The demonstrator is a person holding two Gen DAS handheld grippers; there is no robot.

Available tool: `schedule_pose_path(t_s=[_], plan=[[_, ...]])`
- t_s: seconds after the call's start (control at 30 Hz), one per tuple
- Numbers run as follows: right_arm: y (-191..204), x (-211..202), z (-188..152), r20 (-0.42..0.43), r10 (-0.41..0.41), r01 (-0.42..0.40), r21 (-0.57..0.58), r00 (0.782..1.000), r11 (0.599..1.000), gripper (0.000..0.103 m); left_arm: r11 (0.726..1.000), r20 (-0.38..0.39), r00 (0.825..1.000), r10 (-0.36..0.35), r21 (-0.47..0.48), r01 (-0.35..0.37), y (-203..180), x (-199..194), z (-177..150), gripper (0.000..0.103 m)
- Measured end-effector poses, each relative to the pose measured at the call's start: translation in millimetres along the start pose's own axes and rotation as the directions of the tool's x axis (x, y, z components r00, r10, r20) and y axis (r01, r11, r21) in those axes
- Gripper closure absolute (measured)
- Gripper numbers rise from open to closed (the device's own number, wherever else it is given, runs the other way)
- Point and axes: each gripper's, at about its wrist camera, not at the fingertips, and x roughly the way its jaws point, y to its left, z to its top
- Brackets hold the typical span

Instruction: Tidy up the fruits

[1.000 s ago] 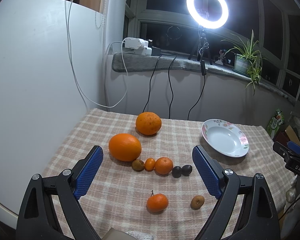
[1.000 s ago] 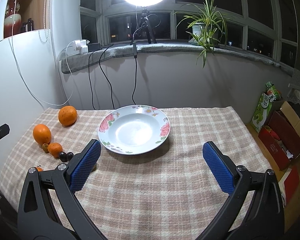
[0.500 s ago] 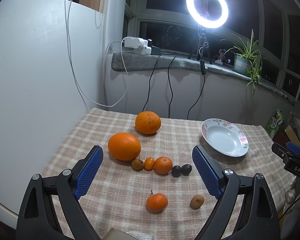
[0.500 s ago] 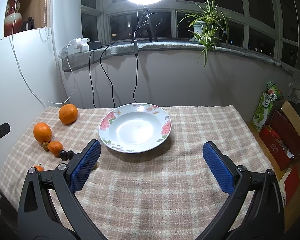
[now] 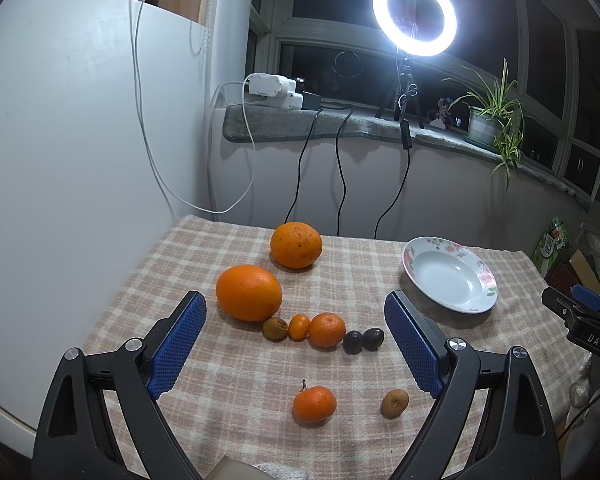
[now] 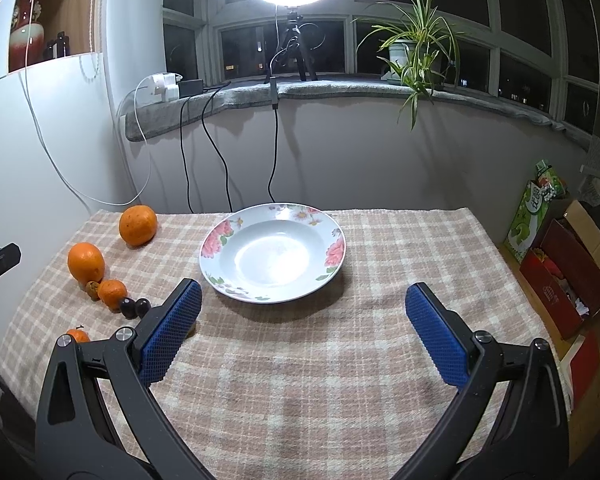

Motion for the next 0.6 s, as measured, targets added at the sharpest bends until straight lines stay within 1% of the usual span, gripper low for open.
schedule_pose_path(t_s=[0.4, 0.6], plan=[[2.5, 5.8, -4.5, -0.02, 0.021, -0.021, -0.008, 1.0, 1.0, 0.0, 1.0, -0.015, 1.0, -0.003, -0.001, 0.003, 0.7, 3.1, -5.9, 0.012], [2.9, 10.9, -7.8, -0.049, 0.065, -0.065, -0.002, 0.997, 0.998, 0.0, 1.0, -0.047, 0.999, -0.012, -0.022, 0.011, 8.6, 7.7, -12.9, 0.012]])
